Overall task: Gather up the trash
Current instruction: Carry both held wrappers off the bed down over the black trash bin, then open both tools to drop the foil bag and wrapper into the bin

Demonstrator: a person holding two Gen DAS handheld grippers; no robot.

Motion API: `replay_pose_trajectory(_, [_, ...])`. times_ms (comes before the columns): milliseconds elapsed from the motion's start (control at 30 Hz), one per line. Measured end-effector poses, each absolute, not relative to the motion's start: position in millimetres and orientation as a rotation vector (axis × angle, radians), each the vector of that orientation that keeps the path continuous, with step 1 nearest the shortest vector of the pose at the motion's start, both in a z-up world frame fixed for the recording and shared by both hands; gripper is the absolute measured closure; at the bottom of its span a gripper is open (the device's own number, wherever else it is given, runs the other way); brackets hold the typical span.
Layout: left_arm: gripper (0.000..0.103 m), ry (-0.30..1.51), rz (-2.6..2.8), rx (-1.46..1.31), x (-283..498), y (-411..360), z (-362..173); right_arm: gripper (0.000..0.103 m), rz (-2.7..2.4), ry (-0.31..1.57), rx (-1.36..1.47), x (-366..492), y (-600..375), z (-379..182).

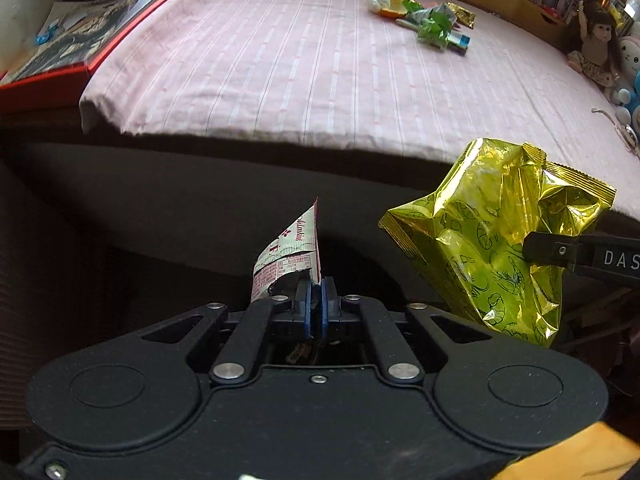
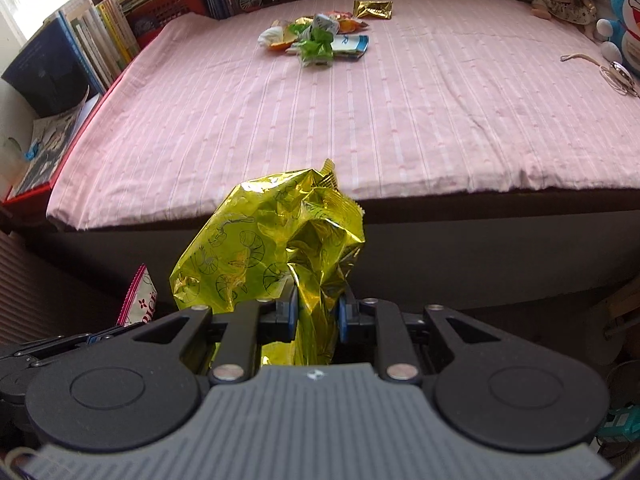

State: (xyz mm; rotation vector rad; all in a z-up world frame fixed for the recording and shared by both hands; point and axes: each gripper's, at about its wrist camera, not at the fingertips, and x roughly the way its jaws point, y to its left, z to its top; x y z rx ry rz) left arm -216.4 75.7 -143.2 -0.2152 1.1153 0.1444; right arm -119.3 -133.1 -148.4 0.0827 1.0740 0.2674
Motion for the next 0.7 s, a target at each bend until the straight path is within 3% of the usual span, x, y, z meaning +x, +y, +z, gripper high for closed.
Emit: replay_pose_trajectory(700, [0.099,1.296,0.175,-0.275,-219.4,94.6,-272.1,0.080,0.338,1.242,-0.111,-110.7,-86.7,-271.1])
